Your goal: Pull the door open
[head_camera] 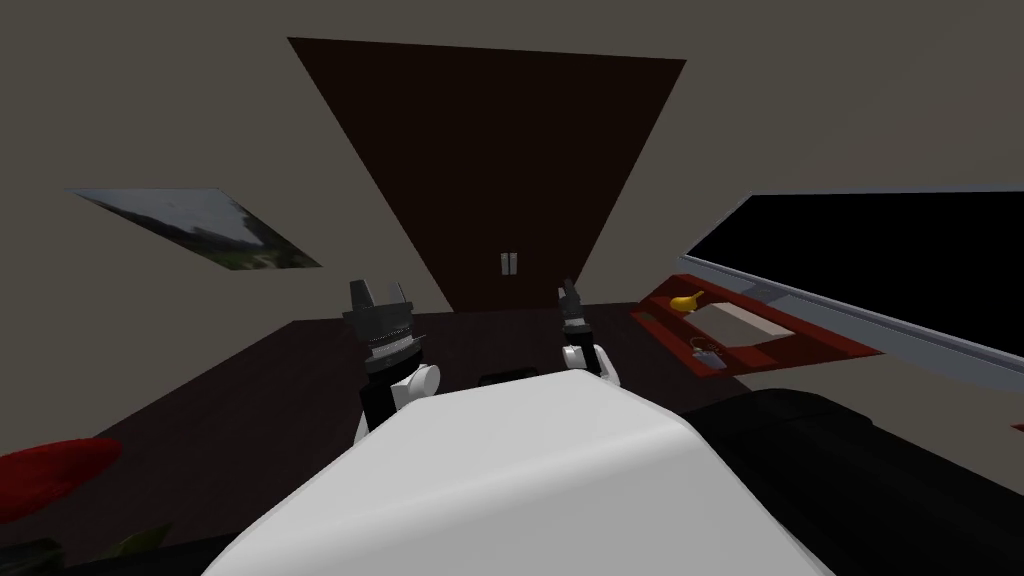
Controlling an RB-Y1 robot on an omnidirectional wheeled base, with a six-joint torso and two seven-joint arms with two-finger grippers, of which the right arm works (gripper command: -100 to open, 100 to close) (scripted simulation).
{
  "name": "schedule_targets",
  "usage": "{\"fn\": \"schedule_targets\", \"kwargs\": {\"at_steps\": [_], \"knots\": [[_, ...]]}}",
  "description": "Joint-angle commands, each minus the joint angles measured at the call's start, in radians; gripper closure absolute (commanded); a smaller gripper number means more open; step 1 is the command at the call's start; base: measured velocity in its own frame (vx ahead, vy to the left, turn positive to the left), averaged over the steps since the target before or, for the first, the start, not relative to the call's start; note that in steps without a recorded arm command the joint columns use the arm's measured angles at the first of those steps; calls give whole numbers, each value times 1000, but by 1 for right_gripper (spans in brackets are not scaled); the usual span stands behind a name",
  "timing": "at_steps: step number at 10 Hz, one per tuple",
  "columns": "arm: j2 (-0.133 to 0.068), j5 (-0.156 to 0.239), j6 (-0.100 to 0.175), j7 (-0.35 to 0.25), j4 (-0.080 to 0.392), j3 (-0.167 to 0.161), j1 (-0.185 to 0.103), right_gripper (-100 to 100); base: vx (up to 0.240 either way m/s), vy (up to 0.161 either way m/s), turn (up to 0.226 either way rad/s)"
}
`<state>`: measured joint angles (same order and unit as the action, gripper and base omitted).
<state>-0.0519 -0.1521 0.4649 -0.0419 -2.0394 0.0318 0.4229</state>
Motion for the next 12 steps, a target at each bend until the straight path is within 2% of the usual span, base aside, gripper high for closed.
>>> {"fn": "schedule_targets", "kwargs": {"at_steps": [1, 9, 12], "knots": [[-5, -10, -9, -21, 40, 13, -16, -100, 162, 63, 50], [-31, -50, -53, -127, 211, 82, -80, -100, 160, 49, 53], [-35, -60, -64, -154, 255, 100, -96, -100, 116, 38, 38]]}}
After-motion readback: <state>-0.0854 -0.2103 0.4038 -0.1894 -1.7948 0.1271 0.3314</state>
